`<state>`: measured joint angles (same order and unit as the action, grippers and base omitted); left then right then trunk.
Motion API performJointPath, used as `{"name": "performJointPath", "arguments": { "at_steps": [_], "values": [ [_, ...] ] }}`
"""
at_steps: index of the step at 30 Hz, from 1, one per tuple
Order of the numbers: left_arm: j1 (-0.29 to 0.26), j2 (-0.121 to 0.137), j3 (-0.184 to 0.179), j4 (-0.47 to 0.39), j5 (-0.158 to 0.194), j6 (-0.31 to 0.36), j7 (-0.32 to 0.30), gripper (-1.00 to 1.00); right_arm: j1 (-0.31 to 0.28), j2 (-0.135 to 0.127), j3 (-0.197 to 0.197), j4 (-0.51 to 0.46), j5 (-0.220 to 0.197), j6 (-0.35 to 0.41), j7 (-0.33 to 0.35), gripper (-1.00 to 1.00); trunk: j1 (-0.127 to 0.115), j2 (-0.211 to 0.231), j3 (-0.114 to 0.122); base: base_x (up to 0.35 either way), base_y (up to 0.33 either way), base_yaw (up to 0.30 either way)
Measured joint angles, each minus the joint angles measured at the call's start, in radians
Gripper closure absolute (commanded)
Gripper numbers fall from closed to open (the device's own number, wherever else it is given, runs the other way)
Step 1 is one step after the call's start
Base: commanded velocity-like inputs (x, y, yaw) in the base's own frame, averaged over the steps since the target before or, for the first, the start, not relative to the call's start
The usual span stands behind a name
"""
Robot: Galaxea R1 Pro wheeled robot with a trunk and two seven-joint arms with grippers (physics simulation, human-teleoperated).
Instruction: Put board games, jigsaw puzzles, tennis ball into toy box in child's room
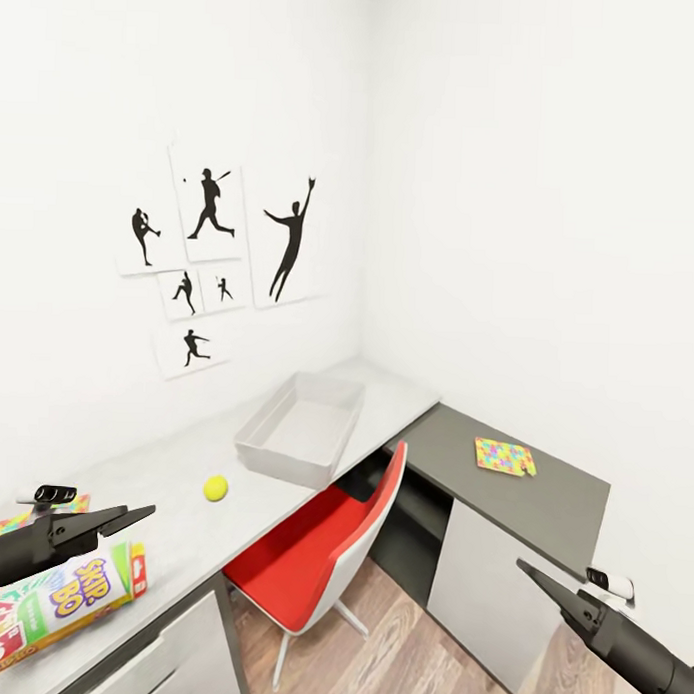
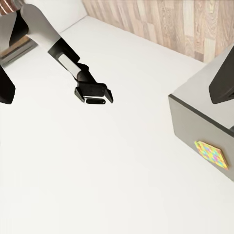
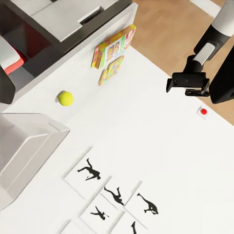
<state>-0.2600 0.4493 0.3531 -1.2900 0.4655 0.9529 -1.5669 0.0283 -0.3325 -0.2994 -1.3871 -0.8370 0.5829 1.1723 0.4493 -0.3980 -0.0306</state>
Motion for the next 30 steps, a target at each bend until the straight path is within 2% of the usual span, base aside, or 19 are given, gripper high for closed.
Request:
{"name": "performJointPath", "arguments": {
  "at_steps": [14, 30],
  "values": [
    [0.000, -0.001, 0.000, 0.000, 0.001, 0.000, 0.000, -1.00, 0.000, 0.000, 0.000, -0.001, 0.000, -0.001, -0.003, -1.00, 0.000, 0.000, 0.009, -0.004, 0.000, -0.042],
    [0.000, 0.000, 0.000, 0.000, 0.000, 0.000, 0.000, -1.00, -0.001, 0.000, 0.000, 0.003, 0.000, 0.000, -0.004, -1.00, 0.000, 0.000, 0.012, -0.111, 0.043, -0.257]
  ]
}}
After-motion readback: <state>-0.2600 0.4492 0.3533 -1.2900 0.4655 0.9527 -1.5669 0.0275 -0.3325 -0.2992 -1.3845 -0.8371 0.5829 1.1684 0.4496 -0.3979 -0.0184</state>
